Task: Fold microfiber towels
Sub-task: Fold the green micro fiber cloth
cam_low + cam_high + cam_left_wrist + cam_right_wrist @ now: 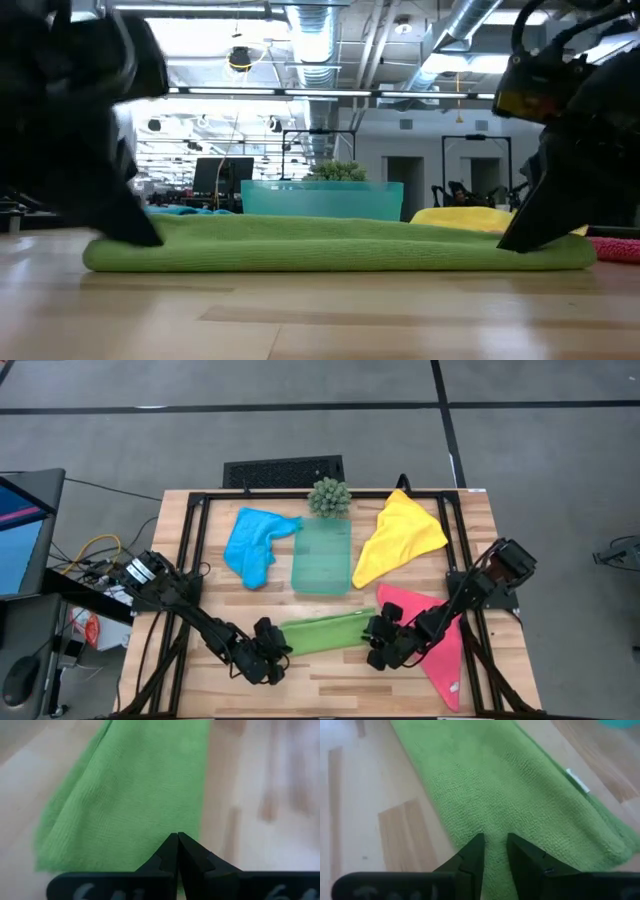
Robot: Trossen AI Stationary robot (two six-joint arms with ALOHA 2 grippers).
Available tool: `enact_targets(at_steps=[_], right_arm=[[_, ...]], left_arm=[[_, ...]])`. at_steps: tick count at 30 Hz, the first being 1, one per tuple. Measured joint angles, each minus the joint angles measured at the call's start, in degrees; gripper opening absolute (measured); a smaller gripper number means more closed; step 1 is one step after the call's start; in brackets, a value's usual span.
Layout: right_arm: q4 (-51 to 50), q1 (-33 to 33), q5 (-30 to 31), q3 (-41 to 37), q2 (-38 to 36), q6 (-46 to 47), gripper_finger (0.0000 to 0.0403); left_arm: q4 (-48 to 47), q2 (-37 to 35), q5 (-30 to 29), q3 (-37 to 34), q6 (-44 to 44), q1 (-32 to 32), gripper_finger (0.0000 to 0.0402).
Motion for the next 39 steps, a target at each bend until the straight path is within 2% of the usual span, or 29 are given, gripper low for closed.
enact_targets(at_steps=[6, 10, 14, 19, 25, 29, 35, 39], right_arm=[[1.4, 0.18, 1.34, 0.04, -3.29, -1.85, 0.0109], [3.14, 0.62, 7.49, 0.02, -4.7, -3.74, 0.0109], [11.32, -0.71, 13.06, 0.07, -3.31, -9.16, 0.0109], [23.28, -3.6, 12.71, 0.13, 3.61, -13.82, 0.0109], [26.97, -6.43, 12.83, 0.09, 11.03, -12.03, 0.0109], [29.62, -7.6, 12.17, 0.25, 14.73, -10.06, 0.0109], [31.44, -7.18, 12.66, 0.26, 15.62, -7.89, 0.0109], [30.86, -7.35, 12.41, 0.17, 15.0, -7.94, 0.0109]], left_arm=[[0.38, 1.24, 0.42, 0.11, -0.46, 0.04, 0.0], [-0.25, 0.07, 1.75, 0.08, -1.43, 0.28, 0.0], [-0.45, -3.23, 1.84, -0.06, -2.56, 0.24, 0.0], [0.11, -8.03, -4.56, -0.04, -2.92, 0.52, 0.0], [4.04, -8.05, -12.08, 0.0, -2.57, 2.19, 0.0], [9.19, -4.73, -11.54, 0.02, 0.27, 4.56, 0.0], [13.01, -2.09, -11.46, 0.0, 5.03, 8.8, 0.0], [15.4, -1.71, -7.36, 0.0, 10.74, 11.37, 0.0]])
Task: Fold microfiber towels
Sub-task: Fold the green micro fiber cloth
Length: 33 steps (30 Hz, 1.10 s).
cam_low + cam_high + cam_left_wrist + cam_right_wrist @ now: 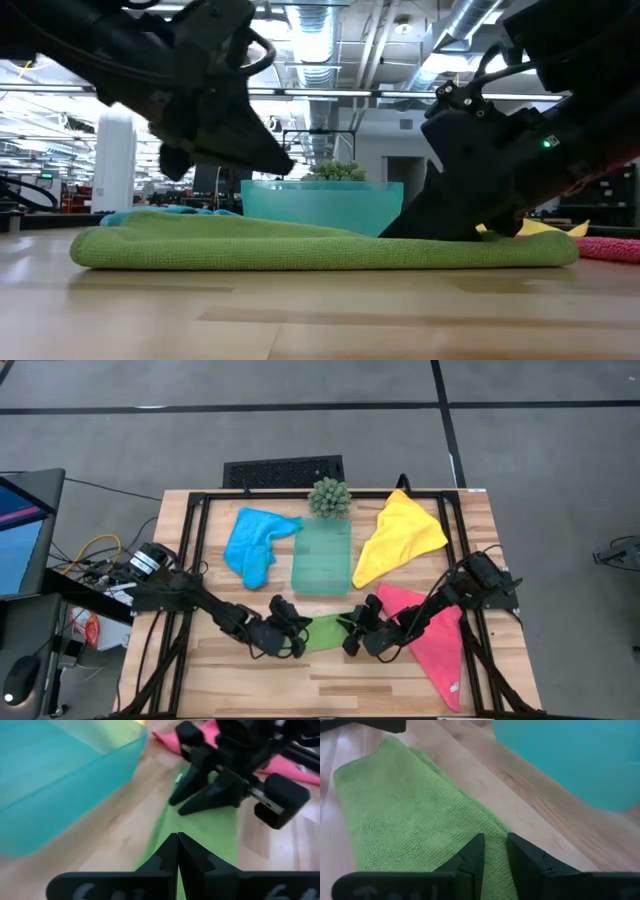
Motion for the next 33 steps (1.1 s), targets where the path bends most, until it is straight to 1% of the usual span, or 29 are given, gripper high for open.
enact_targets(at_steps=[2, 4, 9, 12, 15, 17, 19, 22, 24, 28, 33], right_arm=[[0.03, -0.25, -0.13, 0.0, -0.02, 0.02, 0.0109], [0.16, -0.26, -0.15, -0.02, -0.02, 0.02, 0.0109], [0.25, -0.09, -0.13, -0.04, -0.02, 0.02, 0.0109], [1.24, -0.06, -0.77, -0.09, -0.1, 0.04, 0.0109], [0.93, 0.53, -1.85, -0.1, -2.31, -0.05, 0.0109], [1.26, 1.28, -1.15, 0.02, -4.48, -2.04, 0.0109], [3.96, 2.17, 0.95, 0.4, -6.33, -5.97, 0.0109], [5.28, 2.52, 3.19, 1.95, -6.73, -12.78, 0.0109], [5.75, 1.87, 2.93, 3.72, -4.82, -15.42, 0.0109], [5.46, 0.11, 2.04, 5.52, 0.28, -15.84, 0.0109], [5.93, -1.64, 0.66, 5.82, 6.08, -8.64, 0.0109]], left_arm=[[1.12, 0.74, 1.98, 0.02, 2.42, 0.73, 0.0], [1.56, 1.7, 2.37, 0.0, 3.02, 1.1, 0.0], [6.86, 7.01, 6.38, 0.22, 3.5, 1.52, 0.0], [7.16, 9.59, 7.58, 0.26, 2.41, 1.61, 0.0], [7.38, 10.68, 8.07, 0.33, 0.65, 1.83, 0.0], [7.52, 10.89, 8.03, 0.35, 0.44, 1.83, 0.0], [7.44, 10.89, 8.02, 0.35, 0.43, 1.83, 0.0], [7.5, 10.89, 8.0, 0.35, 0.28, 1.83, 0.0], [7.46, 10.89, 8.03, 0.35, -0.05, 1.83, 0.0], [7.46, 10.89, 8.2, 0.33, -0.27, 1.83, 0.0], [7.46, 10.87, 8.56, 0.33, -1.17, 1.83, 0.0]])
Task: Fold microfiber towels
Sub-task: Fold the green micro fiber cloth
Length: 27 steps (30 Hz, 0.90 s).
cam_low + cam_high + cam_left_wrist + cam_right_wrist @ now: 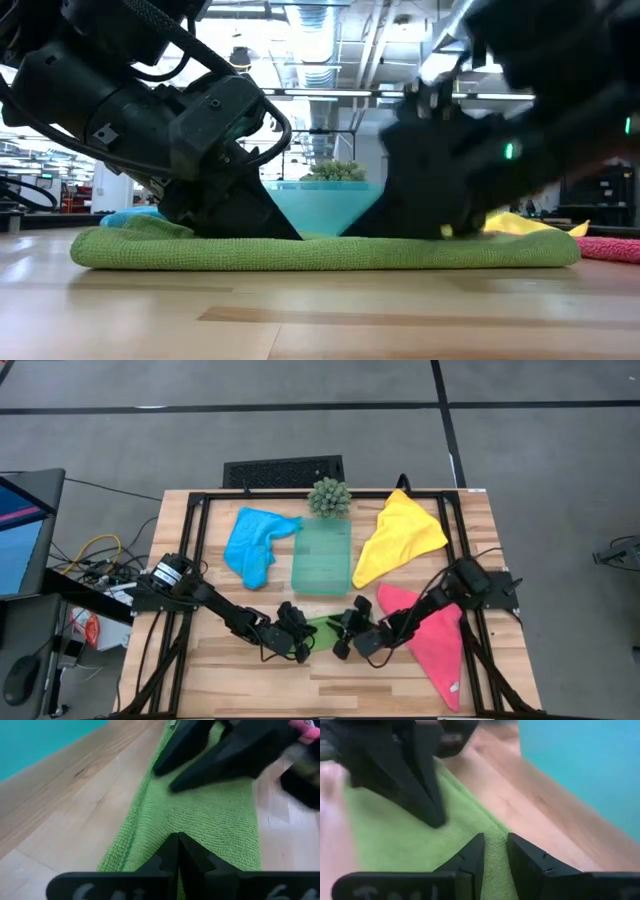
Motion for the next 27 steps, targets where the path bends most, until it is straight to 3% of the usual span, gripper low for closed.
enact_targets(at_steps=[6, 12, 16, 21, 27], right_arm=[[0.06, 0.49, -0.43, 0.26, 0.94, 2.53, 0.0109], [-0.45, 0.64, -1.79, 0.02, -0.62, -0.79, 0.0109], [-0.63, 0.62, -1.99, -0.09, -2.26, -0.88, 0.0109], [-1.45, 2.64, 3.32, -0.07, -5.43, -1.89, 0.0109], [-12.44, 4.55, 8.01, 0.04, -9.36, 2.24, 0.0107]], left_arm=[[-0.03, -3.43, -0.39, -0.2, 1.07, 0.02, 0.0], [5.95, -5.73, -6.84, -0.09, 6.51, -0.04, 0.0], [5.65, -2.74, -3.61, 0.07, 6.05, 1.09, 0.0], [6.68, -0.14, 0.59, 0.38, 6.2, 1.58, 0.0], [4.45, 1.37, 2.26, 1.75, 7.87, 1.53, 0.0]])
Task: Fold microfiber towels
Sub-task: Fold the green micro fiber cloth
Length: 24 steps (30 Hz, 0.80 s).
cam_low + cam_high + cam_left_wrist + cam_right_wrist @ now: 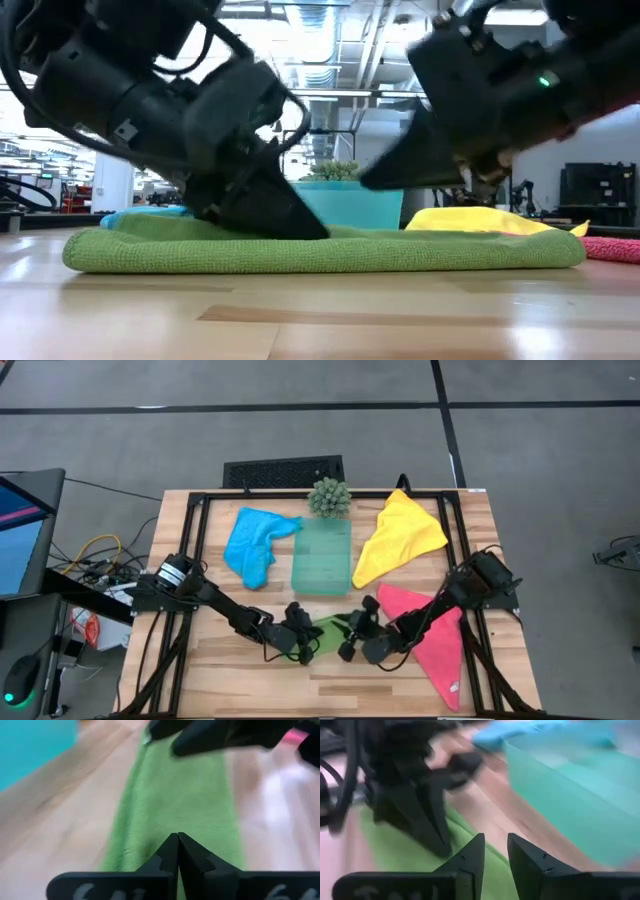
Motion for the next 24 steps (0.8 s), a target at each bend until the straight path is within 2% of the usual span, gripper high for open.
enact_targets(at_steps=[5, 7, 10, 14, 17, 19, 22, 24], right_arm=[[-17.42, 2.62, 5.64, 0.01, 0.53, 16.6, 0.0096], [-23.47, 3.17, 5.97, -0.11, 1.74, 22.98, 0.0091], [-25.09, 3.41, 7.23, 0.11, 4.25, 28.01, 0.0085], [-25.15, 3.39, 7.27, 0.22, 5.54, 28.88, 0.008], [-27.09, 3.83, 6.14, -0.11, 2.54, 29.06, 0.0076], [-27.05, 4.77, 8.13, -0.38, -0.58, 27.24, 0.0074], [-18.53, 6.44, 11.16, 0.11, -4.47, 19.65, 0.0072], [-11.07, 7.48, 10.2, -0.05, -3.88, 10.97, 0.0072]], left_arm=[[-3.06, -0.03, -1.61, 0.02, -0.9, 0.26, 0.0], [-3.12, -0.05, -0.96, 0.02, -1.04, 0.26, 0.0], [-3.19, -0.09, -0.84, 0.02, -1.26, 0.26, 0.0], [-3.22, -0.11, -0.12, 0.02, -2.08, 0.41, 0.0], [-3.18, -0.11, -0.01, 0.02, -2.35, 0.42, 0.0], [-3.11, -0.11, 0.05, 0.02, -2.44, 0.44, 0.0], [-3.11, -0.11, -0.04, 0.02, -3.01, 0.46, 0.0], [-3.09, -0.11, -0.05, 0.02, -3.01, 0.46, 0.0]])
